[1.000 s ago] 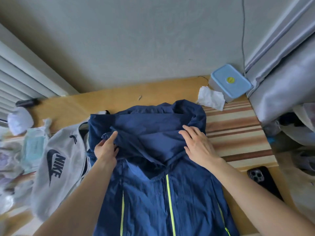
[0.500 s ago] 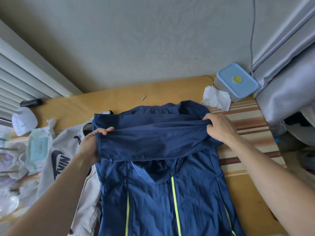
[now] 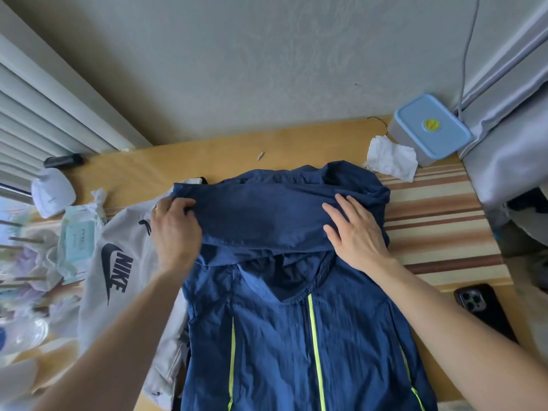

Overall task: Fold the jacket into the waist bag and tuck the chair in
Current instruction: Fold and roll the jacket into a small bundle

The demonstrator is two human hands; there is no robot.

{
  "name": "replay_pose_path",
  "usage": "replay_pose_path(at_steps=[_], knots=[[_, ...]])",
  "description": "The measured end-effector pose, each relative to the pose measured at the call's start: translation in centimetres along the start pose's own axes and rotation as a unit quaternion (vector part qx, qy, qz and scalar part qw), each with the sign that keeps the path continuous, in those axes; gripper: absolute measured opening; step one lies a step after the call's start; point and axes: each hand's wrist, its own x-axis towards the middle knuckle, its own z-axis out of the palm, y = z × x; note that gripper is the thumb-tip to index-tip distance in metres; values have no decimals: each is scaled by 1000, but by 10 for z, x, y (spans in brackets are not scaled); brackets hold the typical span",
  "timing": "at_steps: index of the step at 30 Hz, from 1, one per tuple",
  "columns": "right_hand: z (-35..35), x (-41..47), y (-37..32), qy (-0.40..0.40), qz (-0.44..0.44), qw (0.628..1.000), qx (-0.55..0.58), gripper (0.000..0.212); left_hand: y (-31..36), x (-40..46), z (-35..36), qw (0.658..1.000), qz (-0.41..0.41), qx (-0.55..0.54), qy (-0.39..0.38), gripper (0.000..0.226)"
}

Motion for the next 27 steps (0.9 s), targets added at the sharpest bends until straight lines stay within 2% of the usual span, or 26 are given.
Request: replay_pose_path(at_steps=[2,4,5,8,10,12,14,16,21,25,27], knots=[[2,-1,-9,-30,-15,999,-18,57,-3,-17,11,988,82,131,-18,47],[8,-9,-16,-28,-23,999,-24,58,-11,-39,24,959,176,203,-87,62],[12,-15,-17,-30,-29,999,-29,59,-18,-49,31,944,194,231,-133,65],[22,-39,-17,-92,-25,993,-63,68,-39,-70,44,924,137,269,-235,66],[22,-53,-14,-92,1,994,-54,67,-41,-80,41,932,133,261,-215,64],[13,-72,-18,-81,12,996,-45,66,-38,-99,33,941,174,234,-171,63],[9,-104,-26,-72,8,997,-36,66,-43,-127,28,932,240,223,-158,63],[11,-146,-32,-86,20,996,-26,67,-55,-161,25,917,279,224,-178,64],[22,-258,-33,-163,87,982,-40,66,-106,-238,11,907,241,259,-229,61],[22,-322,-28,-155,88,983,-48,67,-132,-278,-5,920,235,247,-196,61],[20,-339,-27,-138,137,981,-22,55,-135,-298,-11,938,204,221,-170,56]])
